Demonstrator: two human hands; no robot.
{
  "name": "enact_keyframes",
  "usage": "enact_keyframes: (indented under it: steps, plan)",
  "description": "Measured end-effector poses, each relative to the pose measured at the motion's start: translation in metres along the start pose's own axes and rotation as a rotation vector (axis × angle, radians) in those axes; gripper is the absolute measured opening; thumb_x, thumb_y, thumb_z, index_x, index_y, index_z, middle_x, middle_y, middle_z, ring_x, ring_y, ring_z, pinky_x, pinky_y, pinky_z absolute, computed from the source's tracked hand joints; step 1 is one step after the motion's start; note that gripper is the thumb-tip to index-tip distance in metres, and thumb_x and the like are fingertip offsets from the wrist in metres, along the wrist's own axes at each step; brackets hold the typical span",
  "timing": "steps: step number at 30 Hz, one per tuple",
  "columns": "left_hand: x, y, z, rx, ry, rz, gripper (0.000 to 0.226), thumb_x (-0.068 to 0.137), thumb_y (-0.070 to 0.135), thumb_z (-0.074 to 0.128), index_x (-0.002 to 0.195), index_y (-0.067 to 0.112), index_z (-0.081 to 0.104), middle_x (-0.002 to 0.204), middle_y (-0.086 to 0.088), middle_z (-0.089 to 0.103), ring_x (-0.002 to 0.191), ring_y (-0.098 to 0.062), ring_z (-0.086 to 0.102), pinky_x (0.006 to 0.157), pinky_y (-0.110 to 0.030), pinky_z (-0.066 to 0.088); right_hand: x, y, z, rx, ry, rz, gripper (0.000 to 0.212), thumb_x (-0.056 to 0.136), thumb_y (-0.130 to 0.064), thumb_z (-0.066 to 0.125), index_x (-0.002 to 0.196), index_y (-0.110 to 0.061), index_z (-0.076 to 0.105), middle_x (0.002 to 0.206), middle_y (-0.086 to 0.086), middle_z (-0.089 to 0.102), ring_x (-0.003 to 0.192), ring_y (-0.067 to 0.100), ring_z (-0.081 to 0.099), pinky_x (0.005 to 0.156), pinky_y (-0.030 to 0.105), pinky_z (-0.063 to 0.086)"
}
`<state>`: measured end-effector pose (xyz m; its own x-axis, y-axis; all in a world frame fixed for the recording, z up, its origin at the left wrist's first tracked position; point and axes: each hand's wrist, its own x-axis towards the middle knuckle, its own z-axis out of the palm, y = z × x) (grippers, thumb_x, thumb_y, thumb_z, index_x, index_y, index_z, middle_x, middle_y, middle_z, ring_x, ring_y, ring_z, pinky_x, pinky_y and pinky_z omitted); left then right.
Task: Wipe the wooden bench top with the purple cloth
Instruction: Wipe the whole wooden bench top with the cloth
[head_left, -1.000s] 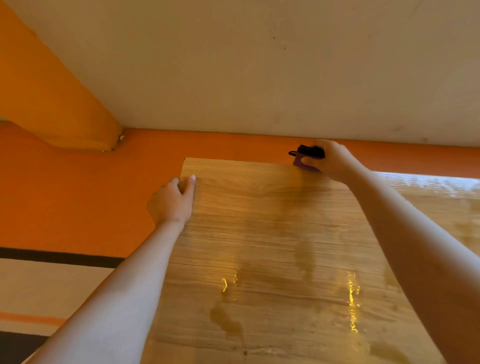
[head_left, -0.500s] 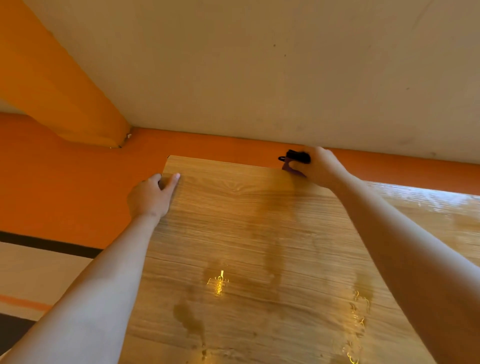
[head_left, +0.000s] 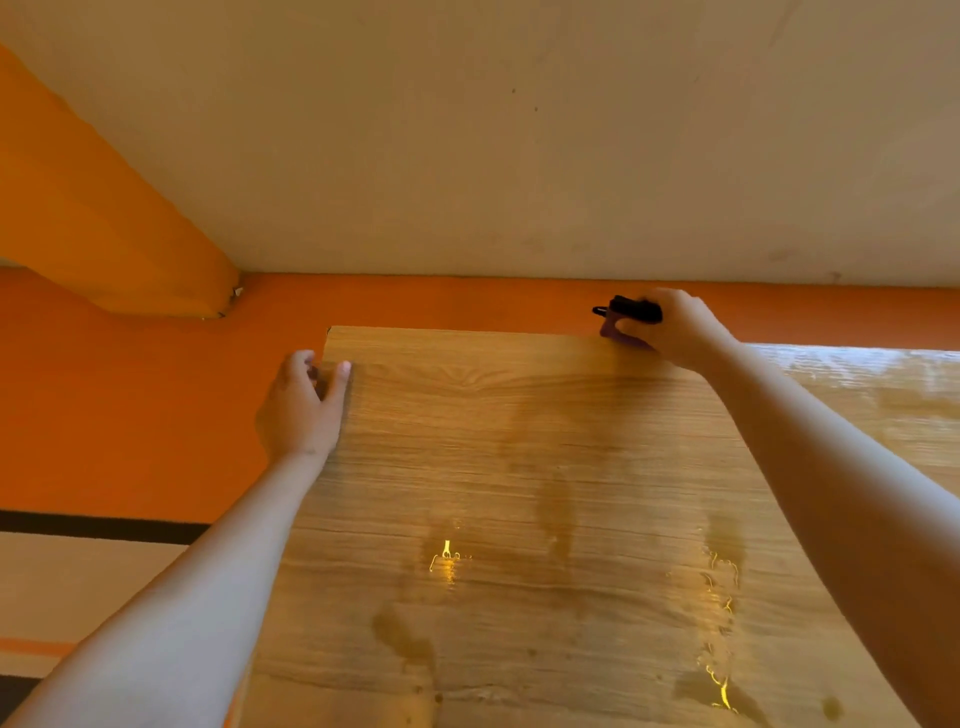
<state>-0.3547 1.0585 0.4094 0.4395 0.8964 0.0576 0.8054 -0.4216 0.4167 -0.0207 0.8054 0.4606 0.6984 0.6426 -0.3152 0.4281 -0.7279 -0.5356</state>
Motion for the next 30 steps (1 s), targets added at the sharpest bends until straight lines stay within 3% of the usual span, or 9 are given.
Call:
enact_keyframes:
  steps: [2,5,8,11,14,17,21,26,30]
  plan:
    - [-0.008,0.013,-0.006,-0.077,0.082,0.024,0.05,0.094,0.045,0.051,0.13,0.009,0.047,0.123,-0.01,0.057,0.112,-0.03,0.052,0.088,-0.041,0.039,-0.005,0.012,-0.007,0.007,0.038,0.031,0.022,0.087,-0.028,0.065,0.106,-0.016,0.059,0.098,0.006,0.06,0.08,0.02,0.053,0.054,0.024,0.037]
    - [-0.015,0.062,-0.003,-0.133,0.097,0.203,0.041,0.096,0.035,0.052,0.128,0.009,0.05,0.127,-0.01,0.055,0.12,-0.028,0.046,0.099,-0.038,0.033,-0.004,0.006,-0.004,-0.014,0.056,0.052,0.026,0.088,-0.028,0.065,0.109,-0.013,0.059,0.1,0.008,0.06,0.082,0.022,0.053,0.06,0.028,0.039]
    - [-0.016,0.136,0.018,-0.201,-0.121,0.454,0.03,0.098,0.03,0.048,0.12,0.011,0.057,0.122,-0.005,0.058,0.117,-0.021,0.049,0.098,-0.027,0.032,0.0,-0.011,0.005,-0.041,0.041,0.007,0.027,0.088,-0.027,0.064,0.11,-0.012,0.059,0.101,0.009,0.062,0.081,0.021,0.053,0.062,0.028,0.039]
    - [-0.015,0.203,0.046,-0.216,-0.353,0.572,0.025,0.098,0.03,0.048,0.112,0.013,0.06,0.113,-0.002,0.062,0.107,-0.016,0.053,0.086,-0.023,0.037,-0.002,-0.019,0.013,-0.026,0.052,-0.039,0.026,0.088,-0.028,0.063,0.107,-0.011,0.06,0.099,0.007,0.063,0.081,0.02,0.054,0.064,0.03,0.043]
    - [-0.011,0.249,0.074,-0.193,-0.487,0.537,0.021,0.097,0.034,0.05,0.099,0.016,0.06,0.095,0.002,0.063,0.089,-0.016,0.057,0.065,-0.026,0.039,-0.005,-0.005,0.007,0.022,0.056,-0.047,0.026,0.087,-0.03,0.064,0.102,-0.01,0.06,0.094,0.007,0.063,0.081,0.023,0.057,0.068,0.034,0.048]
    - [-0.014,0.269,0.099,-0.075,-0.623,0.443,0.037,0.092,0.056,0.048,0.082,0.022,0.058,0.072,0.007,0.058,0.068,-0.017,0.056,0.052,-0.029,0.031,-0.006,0.03,-0.013,0.065,0.057,-0.03,0.025,0.085,-0.031,0.066,0.103,-0.013,0.061,0.092,0.003,0.062,0.081,0.021,0.056,0.065,0.031,0.045]
    - [-0.014,0.276,0.106,0.07,-0.648,0.388,0.058,0.071,0.084,0.047,0.073,0.026,0.054,0.076,0.013,0.06,0.071,-0.007,0.054,0.059,-0.029,0.03,-0.014,0.097,-0.059,0.026,0.053,0.013,0.027,0.085,-0.031,0.066,0.108,-0.018,0.061,0.094,0.001,0.06,0.081,0.019,0.054,0.056,0.026,0.038]
    - [-0.011,0.28,0.105,0.02,-0.702,0.275,0.059,0.065,0.082,0.057,0.071,0.024,0.059,0.075,0.014,0.062,0.076,-0.007,0.056,0.065,-0.03,0.032,-0.026,0.168,-0.106,0.049,0.073,0.086,0.019,0.086,-0.028,0.066,0.101,-0.018,0.06,0.093,0.004,0.061,0.071,0.013,0.052,0.053,0.024,0.037]
    - [-0.011,0.284,0.101,-0.119,-0.766,0.168,0.059,0.056,0.076,0.069,0.07,0.018,0.068,0.068,0.011,0.061,0.075,-0.013,0.058,0.072,-0.033,0.04,-0.019,0.166,-0.101,0.011,0.084,0.034,0.019,0.087,-0.028,0.065,0.101,-0.016,0.061,0.085,-0.001,0.058,0.07,0.014,0.052,0.053,0.025,0.041]
